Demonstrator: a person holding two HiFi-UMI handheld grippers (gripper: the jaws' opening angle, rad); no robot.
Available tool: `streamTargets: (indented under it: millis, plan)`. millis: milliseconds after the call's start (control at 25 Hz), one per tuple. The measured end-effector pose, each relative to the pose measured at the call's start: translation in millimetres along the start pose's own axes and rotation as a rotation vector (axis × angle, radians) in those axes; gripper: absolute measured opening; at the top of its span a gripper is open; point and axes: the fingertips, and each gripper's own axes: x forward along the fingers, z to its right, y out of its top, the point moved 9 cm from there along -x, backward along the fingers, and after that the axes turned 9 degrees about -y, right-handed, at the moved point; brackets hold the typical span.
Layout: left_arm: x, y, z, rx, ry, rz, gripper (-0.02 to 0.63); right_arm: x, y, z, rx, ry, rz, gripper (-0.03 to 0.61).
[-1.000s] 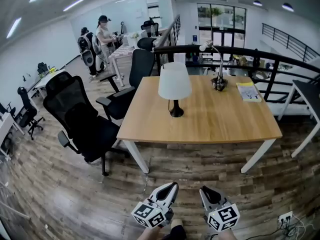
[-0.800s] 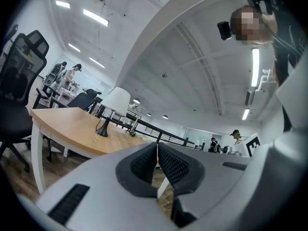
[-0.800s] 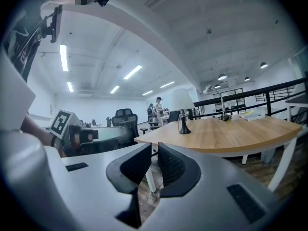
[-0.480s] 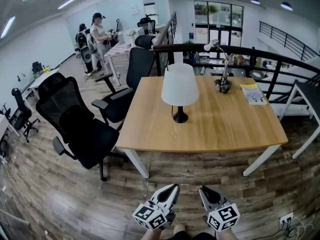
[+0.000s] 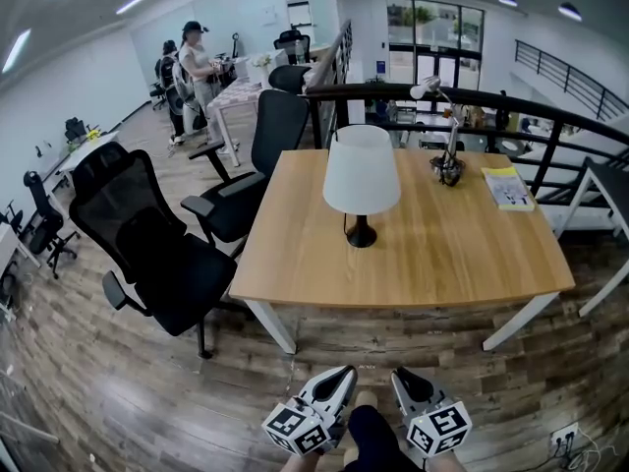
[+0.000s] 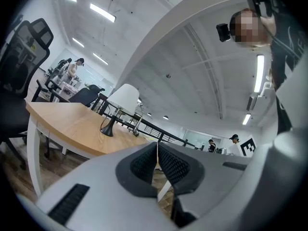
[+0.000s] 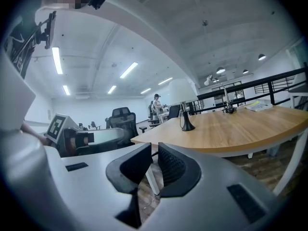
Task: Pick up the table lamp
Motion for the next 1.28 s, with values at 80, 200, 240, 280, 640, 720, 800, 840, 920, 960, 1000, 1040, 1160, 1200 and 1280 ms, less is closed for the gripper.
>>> streamTargets:
  millis: [80, 200, 240, 280, 640, 720, 800, 840, 920, 960, 1000, 1040, 1160, 1200, 1280]
  plan:
    - [5, 4, -8, 0.000, 0.003, 0.004, 0.012, 11, 3, 2, 0.000, 0.009, -0.001, 0.058]
    - [14, 12, -20, 0.013, -0.002, -0.013, 0.012, 33, 8, 7, 0.008, 0.018, 0.007, 0.058]
    - [17, 14, -26, 0.019, -0.005, -0.018, 0.012, 42, 11, 9, 0.011, 0.021, 0.012, 0.058]
    - [21, 17, -33, 0.024, -0.007, -0.021, 0.012, 50, 14, 11, 0.012, 0.025, 0.018, 0.058]
    - [68, 40, -85, 0.003, -0.020, -0.024, 0.012, 111, 32, 36, -0.009, 0.038, 0.005, 0.058]
    - [77, 45, -97, 0.003, -0.020, -0.024, 0.012, 125, 38, 41, -0.007, 0.039, 0.006, 0.058]
    - [86, 48, -107, 0.000, -0.018, -0.023, 0.012, 138, 43, 46, -0.003, 0.043, 0.005, 0.058]
    - [90, 50, -111, -0.001, -0.015, -0.023, 0.012, 143, 45, 49, -0.001, 0.046, 0.004, 0.058]
    - [97, 54, -119, 0.001, -0.011, -0.026, 0.012, 153, 48, 53, 0.001, 0.050, 0.000, 0.058]
    - [100, 56, -122, 0.005, -0.010, -0.029, 0.012, 158, 49, 55, 0.004, 0.050, -0.002, 0.058]
    - [104, 58, -126, 0.011, -0.009, -0.032, 0.012, 163, 51, 58, 0.007, 0.049, -0.003, 0.058]
    - [107, 60, -130, 0.019, -0.008, -0.037, 0.012, 169, 52, 60, 0.011, 0.049, -0.005, 0.058]
    - [119, 66, -141, 0.033, -0.009, -0.050, 0.012, 185, 57, 67, 0.023, 0.056, -0.007, 0.058]
    - [124, 68, -145, 0.028, -0.008, -0.052, 0.012, 191, 58, 70, 0.027, 0.058, -0.008, 0.058]
    - [133, 69, -154, 0.017, -0.008, -0.055, 0.012, 201, 59, 74, 0.035, 0.060, -0.011, 0.058]
